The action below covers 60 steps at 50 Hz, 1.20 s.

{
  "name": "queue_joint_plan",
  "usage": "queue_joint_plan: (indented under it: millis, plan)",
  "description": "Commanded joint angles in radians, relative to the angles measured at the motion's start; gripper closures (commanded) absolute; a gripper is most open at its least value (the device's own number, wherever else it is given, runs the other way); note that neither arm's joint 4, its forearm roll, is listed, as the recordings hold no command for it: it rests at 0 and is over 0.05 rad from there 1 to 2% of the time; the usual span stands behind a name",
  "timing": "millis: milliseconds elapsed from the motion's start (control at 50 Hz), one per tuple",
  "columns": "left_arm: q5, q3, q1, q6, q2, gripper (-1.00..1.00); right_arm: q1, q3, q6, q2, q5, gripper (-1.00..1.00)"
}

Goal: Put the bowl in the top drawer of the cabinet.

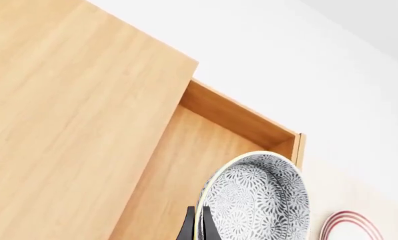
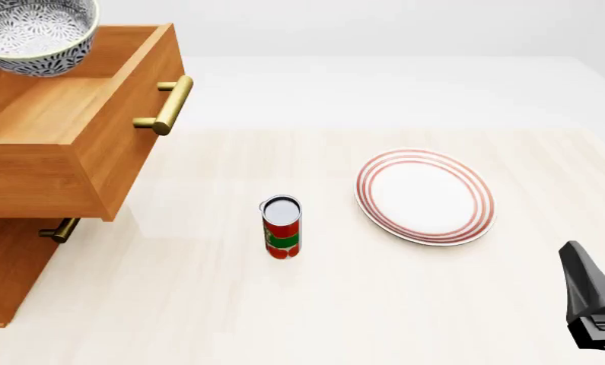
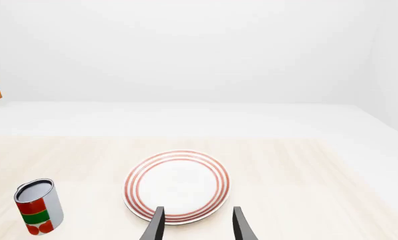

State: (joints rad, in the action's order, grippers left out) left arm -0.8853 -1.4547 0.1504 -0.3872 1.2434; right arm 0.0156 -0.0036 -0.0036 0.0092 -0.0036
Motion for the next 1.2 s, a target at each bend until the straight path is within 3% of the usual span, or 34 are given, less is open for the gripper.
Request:
queue_joint_plan:
  millis: [20, 1200]
  plan:
    - [0.006, 0.015, 0.015, 0.001, 0.009, 1.00, -0.001, 0.000, 0.000, -0.002, 0.002, -1.00]
    - [0.061, 0.076, 0.027, 0.033, 0.041, 1.00, -0.001, 0.000, 0.000, -0.002, 0.002, -1.00]
